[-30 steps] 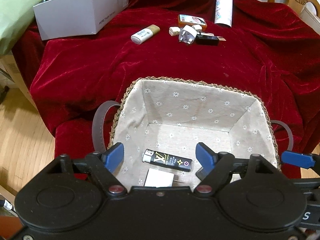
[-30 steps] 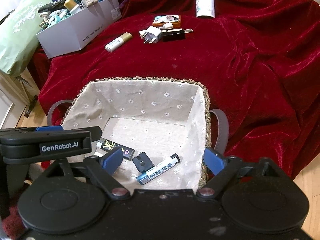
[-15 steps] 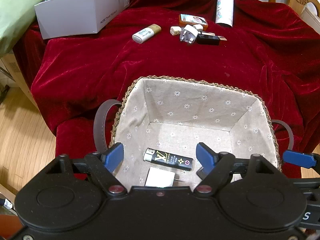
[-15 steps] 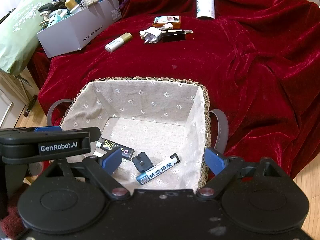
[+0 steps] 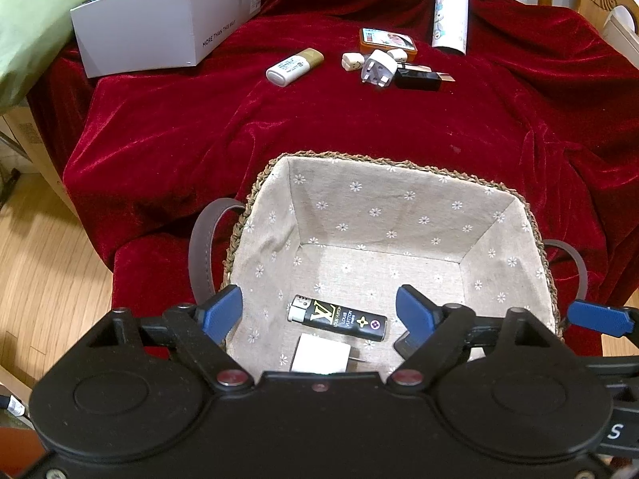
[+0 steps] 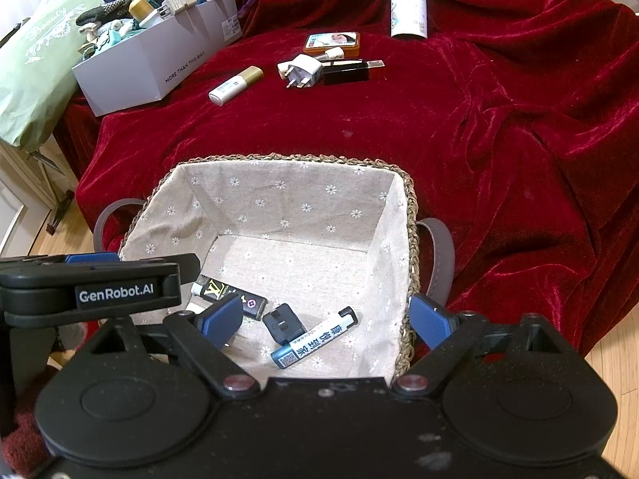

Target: Organize rigid objects

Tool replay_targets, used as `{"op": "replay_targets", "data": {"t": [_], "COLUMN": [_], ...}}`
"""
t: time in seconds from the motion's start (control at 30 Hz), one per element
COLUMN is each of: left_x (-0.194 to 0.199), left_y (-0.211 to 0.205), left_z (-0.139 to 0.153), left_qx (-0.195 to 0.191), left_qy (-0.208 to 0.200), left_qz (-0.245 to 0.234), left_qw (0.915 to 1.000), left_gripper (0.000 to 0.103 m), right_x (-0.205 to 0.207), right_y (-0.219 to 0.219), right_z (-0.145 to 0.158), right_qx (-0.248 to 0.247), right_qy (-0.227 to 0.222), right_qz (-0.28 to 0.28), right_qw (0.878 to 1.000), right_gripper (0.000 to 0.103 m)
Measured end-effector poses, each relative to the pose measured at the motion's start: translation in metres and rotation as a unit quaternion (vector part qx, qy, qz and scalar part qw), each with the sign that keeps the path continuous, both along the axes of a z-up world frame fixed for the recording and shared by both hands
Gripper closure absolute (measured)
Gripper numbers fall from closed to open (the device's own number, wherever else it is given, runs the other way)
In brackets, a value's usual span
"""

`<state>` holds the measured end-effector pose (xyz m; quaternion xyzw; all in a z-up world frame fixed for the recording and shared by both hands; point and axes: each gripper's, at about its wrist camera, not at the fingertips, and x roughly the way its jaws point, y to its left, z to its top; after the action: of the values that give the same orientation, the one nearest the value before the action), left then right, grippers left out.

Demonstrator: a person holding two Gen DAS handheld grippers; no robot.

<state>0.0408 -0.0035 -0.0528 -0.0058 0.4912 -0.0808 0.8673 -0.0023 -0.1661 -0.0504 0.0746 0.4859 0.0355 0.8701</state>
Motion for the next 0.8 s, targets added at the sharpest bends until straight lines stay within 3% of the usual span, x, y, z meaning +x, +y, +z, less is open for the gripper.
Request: {"op": "replay_targets", "data": {"t": [0.8], "left_x": [0.0004], "left_y": [0.0000], "left_z": [-0.0018], "left_qx": [-0.008], "left_qy": [0.004], "left_qz": [0.000], "left_qw": [1.0000], "left_gripper": [0.022], "right_x": [-0.0003], "right_y": [-0.0008], "right_z": [0.0003], "right_qx": [0.000], "right_qy": [-0.001], "right_qz": [0.000], "right_qw": [1.000], "right_gripper": [0.010]}}
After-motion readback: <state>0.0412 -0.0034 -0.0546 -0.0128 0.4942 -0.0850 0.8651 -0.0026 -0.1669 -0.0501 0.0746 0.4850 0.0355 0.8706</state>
